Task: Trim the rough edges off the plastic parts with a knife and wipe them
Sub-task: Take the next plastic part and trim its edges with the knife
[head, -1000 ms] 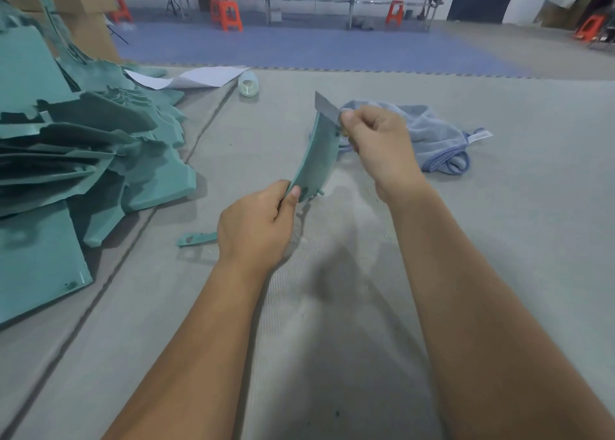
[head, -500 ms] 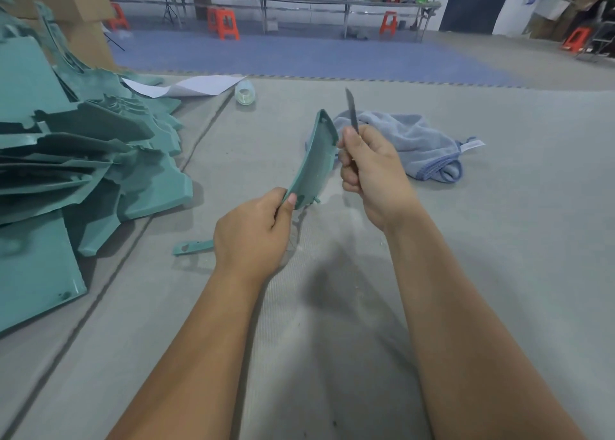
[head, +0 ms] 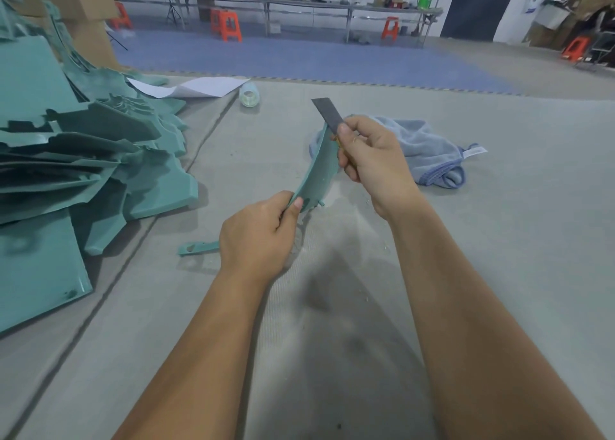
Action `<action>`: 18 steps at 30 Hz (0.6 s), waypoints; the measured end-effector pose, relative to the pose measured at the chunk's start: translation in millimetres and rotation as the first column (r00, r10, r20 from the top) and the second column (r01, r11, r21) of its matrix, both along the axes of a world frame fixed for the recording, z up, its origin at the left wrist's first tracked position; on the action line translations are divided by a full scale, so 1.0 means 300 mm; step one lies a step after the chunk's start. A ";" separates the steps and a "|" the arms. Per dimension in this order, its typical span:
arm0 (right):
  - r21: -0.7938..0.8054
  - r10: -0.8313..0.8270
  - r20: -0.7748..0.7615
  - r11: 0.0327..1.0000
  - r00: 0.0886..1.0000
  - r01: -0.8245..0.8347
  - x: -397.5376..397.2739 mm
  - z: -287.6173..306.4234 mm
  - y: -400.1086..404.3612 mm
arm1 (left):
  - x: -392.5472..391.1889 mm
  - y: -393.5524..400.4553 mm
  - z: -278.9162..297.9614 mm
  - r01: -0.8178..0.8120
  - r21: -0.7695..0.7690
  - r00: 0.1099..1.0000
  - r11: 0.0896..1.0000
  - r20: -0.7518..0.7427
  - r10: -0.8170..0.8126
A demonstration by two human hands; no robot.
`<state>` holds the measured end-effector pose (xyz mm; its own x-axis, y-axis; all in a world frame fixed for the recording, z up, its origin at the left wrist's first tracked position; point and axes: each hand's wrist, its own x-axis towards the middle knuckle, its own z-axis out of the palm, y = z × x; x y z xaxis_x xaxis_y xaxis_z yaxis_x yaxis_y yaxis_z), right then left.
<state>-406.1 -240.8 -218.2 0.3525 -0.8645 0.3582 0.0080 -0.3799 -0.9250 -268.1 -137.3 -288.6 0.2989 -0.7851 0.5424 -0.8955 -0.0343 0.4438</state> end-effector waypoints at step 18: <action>0.122 0.101 -0.008 0.988 0.995 -0.099 -0.035 0.008 -0.052 | 0.000 0.004 -0.003 0.039 0.016 0.999 0.999 -0.039 -0.038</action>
